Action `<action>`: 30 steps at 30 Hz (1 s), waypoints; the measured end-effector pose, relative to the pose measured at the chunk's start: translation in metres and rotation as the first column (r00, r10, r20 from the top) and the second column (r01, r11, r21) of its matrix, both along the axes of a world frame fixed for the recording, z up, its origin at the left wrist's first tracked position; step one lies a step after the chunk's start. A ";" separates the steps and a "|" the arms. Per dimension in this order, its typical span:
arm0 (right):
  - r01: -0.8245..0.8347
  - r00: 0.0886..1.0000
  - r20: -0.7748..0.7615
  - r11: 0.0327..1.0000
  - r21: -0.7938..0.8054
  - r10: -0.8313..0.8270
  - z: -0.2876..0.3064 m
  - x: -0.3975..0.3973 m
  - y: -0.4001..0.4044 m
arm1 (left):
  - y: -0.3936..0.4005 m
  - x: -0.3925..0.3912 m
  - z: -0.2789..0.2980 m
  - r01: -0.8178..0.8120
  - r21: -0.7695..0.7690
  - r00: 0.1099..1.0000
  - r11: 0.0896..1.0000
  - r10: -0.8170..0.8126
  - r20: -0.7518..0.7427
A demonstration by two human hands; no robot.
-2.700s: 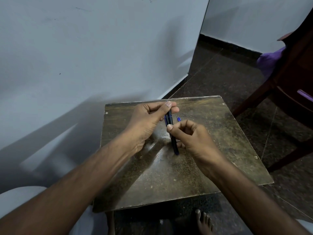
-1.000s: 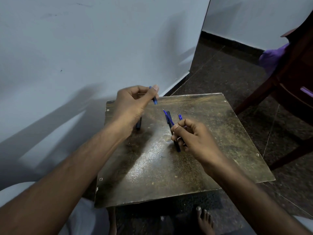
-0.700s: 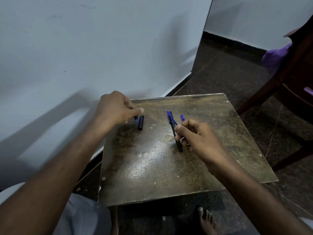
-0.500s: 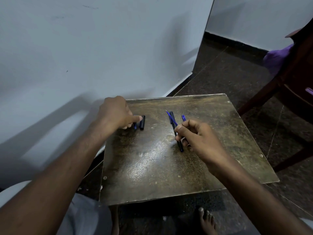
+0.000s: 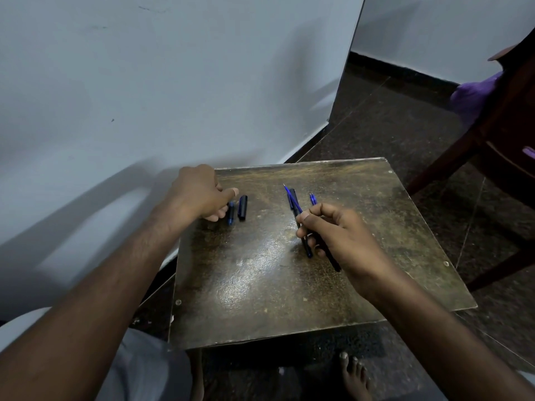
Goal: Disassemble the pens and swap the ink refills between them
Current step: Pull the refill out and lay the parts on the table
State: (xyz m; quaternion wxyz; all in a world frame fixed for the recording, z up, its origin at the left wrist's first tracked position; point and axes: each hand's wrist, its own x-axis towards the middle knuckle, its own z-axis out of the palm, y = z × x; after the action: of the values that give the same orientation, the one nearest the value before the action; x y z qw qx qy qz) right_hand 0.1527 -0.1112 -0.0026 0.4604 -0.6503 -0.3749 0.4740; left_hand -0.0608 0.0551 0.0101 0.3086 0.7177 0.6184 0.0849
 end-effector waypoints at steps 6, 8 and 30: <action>0.076 0.944 -0.320 0.997 -0.021 -0.078 0.005 -0.005 0.005 | -0.027 0.021 0.012 0.106 0.350 0.958 0.931 -0.190 0.214; 0.089 0.944 -0.317 0.996 -0.002 -0.085 0.006 -0.007 0.006 | -0.046 0.035 0.010 0.198 0.117 0.883 0.973 -0.229 0.410; -0.002 1.000 0.025 0.998 0.069 0.001 0.004 0.007 0.003 | -0.055 0.062 -0.002 0.136 -0.142 0.731 0.981 -0.002 0.683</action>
State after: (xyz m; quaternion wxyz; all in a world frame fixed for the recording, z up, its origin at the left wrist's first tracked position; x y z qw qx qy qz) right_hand 0.1597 -0.1086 0.0010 0.4775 -0.6396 -0.3973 0.4528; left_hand 0.0015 0.0006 0.0084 0.5801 0.6284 0.4408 0.2726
